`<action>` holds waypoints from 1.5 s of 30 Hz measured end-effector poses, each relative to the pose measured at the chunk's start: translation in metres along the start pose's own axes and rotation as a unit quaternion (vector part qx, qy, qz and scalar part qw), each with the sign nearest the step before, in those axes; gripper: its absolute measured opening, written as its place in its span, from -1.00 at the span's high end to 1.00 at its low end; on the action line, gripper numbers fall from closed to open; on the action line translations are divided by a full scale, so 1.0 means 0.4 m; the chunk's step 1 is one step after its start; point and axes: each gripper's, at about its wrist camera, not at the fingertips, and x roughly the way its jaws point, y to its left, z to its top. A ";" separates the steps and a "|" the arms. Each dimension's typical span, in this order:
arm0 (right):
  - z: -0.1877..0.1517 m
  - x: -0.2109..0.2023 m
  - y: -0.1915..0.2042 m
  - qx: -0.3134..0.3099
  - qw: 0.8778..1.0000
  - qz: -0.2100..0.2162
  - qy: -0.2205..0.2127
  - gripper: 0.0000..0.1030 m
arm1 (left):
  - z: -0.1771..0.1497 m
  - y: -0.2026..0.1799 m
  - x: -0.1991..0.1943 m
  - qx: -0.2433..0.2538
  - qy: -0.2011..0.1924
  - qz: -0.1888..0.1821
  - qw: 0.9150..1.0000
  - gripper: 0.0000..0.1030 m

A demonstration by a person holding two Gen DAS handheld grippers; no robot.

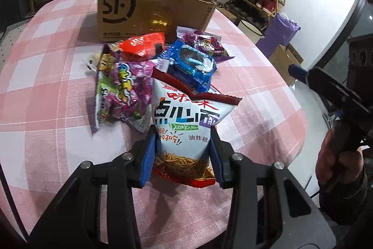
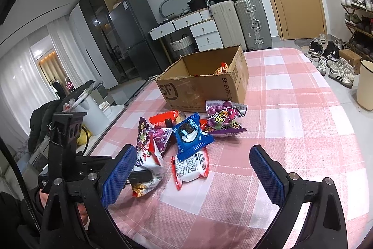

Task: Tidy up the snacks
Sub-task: 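Lower the left tool onto the white noodle-snack bag and close it, then grasp the white snack pack with the right tool while the left tool holds the noodle bag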

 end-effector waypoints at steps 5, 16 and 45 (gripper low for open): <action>-0.002 0.020 0.003 0.000 1.000 0.003 0.010 -0.92 | -0.003 0.025 -0.034 -0.008 -0.015 0.000 1.000 0.25; -0.033 0.114 0.007 0.002 0.998 -0.001 0.060 -0.92 | -0.003 0.100 -0.099 -0.034 -0.043 -0.009 0.998 0.25; -0.076 0.333 0.059 -0.055 0.986 -0.048 0.152 -0.88 | -0.038 0.191 -0.108 -0.071 -0.046 -0.002 0.996 0.24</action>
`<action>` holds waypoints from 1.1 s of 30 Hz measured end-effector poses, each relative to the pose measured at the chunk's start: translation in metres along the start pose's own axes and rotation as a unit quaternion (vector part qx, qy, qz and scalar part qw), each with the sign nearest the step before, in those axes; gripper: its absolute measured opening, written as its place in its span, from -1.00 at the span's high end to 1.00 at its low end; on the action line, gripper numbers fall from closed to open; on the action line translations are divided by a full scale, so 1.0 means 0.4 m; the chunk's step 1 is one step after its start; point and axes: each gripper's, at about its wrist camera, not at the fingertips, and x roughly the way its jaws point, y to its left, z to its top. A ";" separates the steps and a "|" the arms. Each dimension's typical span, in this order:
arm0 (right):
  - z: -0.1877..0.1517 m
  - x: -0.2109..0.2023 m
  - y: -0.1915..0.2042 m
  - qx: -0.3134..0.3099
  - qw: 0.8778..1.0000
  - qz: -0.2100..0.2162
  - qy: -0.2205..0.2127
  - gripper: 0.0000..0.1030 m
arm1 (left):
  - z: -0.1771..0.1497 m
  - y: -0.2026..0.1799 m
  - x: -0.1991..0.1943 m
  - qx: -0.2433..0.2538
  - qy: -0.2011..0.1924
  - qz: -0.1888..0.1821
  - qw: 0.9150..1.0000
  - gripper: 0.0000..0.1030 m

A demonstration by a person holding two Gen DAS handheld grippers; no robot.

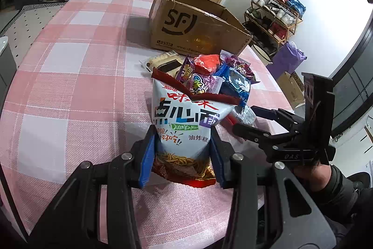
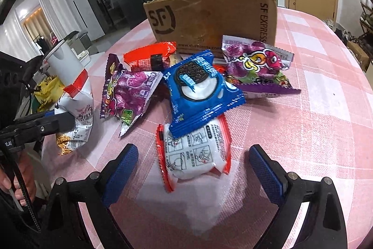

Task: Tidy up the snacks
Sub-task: 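Grasp the white snack pack with the right tool while the left tool holds the noodle bag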

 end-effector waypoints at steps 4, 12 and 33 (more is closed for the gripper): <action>0.011 0.009 0.010 -0.007 1.000 -0.004 0.000 -0.64 | -0.001 -0.002 -0.006 0.004 -0.001 0.001 1.000 0.24; 0.004 0.002 0.012 -0.024 1.000 -0.011 0.002 0.00 | 0.006 -0.010 -0.019 0.006 -0.003 0.007 1.000 0.24; -0.059 -0.178 -0.074 0.010 0.998 0.012 -0.053 0.03 | 0.023 -0.104 -0.054 0.048 -0.007 0.032 0.998 0.23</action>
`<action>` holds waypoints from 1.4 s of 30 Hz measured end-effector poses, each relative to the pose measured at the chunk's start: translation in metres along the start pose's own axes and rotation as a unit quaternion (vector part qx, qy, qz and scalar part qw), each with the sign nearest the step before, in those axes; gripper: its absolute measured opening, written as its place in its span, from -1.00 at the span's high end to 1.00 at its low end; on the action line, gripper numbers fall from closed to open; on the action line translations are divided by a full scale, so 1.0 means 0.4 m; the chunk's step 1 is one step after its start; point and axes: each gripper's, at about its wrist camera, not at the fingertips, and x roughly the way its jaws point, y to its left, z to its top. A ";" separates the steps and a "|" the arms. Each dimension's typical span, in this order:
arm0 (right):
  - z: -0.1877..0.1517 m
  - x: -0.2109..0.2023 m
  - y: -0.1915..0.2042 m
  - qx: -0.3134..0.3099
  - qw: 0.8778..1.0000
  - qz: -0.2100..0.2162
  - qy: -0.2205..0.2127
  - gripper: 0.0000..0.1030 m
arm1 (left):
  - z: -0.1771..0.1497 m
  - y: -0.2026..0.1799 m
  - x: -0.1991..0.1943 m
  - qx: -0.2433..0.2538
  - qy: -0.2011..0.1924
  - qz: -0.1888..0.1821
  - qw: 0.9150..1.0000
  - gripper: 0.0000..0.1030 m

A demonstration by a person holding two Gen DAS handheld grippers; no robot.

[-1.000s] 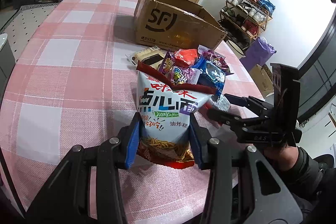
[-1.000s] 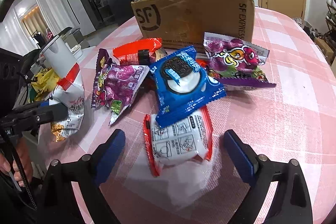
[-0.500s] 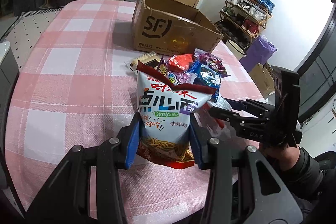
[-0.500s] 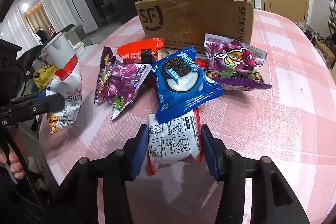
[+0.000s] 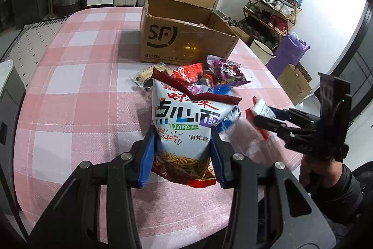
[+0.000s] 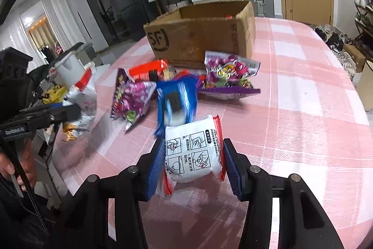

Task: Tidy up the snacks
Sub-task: 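Carry both bags over the box and open both tools to drop them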

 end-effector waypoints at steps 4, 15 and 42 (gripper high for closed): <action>0.027 -0.047 0.001 -0.003 1.000 0.007 -0.028 0.03 | 0.009 -0.015 -0.001 0.008 0.000 0.008 1.000 0.23; 0.140 -0.144 0.042 -0.022 0.995 0.044 -0.088 0.03 | 0.084 -0.030 -0.017 0.025 -0.017 0.022 0.999 0.23; 0.518 -0.126 0.017 -0.041 0.988 0.055 -0.138 0.03 | 0.490 -0.037 0.035 0.038 -0.052 0.020 0.998 0.23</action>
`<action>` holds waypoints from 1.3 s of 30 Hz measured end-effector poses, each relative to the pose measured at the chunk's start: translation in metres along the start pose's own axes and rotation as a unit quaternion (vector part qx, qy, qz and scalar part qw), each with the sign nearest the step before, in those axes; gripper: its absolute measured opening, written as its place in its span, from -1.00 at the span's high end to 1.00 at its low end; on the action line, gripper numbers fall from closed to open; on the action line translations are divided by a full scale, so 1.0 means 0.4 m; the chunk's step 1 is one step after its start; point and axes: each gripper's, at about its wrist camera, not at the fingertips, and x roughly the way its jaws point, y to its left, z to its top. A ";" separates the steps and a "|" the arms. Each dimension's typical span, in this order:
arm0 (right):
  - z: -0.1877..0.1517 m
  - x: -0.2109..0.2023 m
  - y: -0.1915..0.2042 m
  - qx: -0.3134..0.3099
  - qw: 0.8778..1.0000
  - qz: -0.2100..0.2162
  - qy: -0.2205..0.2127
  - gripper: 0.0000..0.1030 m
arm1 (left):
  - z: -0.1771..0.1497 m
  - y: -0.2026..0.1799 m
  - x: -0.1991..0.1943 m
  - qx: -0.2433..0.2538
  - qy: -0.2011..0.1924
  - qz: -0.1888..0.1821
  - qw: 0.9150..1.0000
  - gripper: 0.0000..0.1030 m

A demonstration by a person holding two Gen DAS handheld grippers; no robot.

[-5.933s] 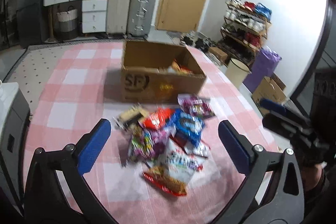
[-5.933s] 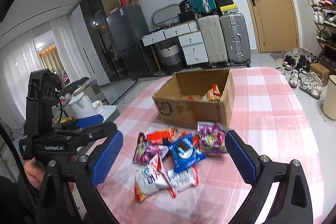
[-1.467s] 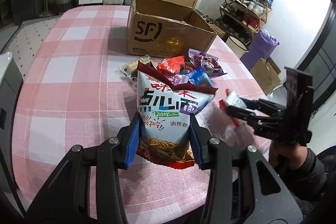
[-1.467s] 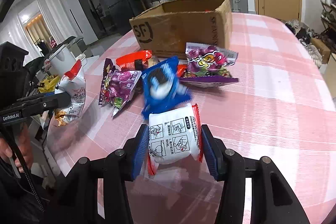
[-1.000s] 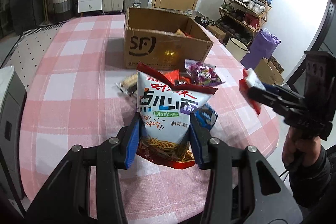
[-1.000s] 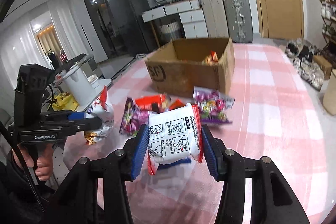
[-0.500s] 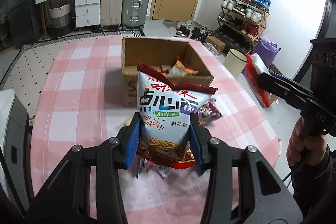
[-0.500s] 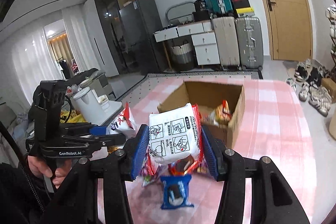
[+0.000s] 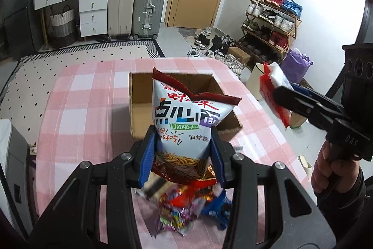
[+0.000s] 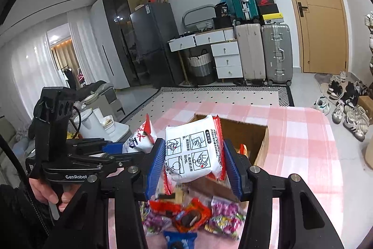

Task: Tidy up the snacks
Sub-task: 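Carry both bags over the box and open both tools to drop them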

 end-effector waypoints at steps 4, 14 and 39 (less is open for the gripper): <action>0.035 0.045 -0.030 0.012 1.000 0.002 0.004 0.03 | 0.060 0.016 0.043 -0.010 0.007 0.000 1.000 0.23; 0.090 0.151 -0.088 0.020 1.000 0.001 0.018 0.03 | 0.162 0.033 0.181 -0.012 0.024 -0.007 1.000 0.23; 0.029 0.336 -0.196 0.040 0.997 -0.030 0.065 -0.30 | 0.147 0.093 0.407 -0.020 0.077 0.009 0.997 0.02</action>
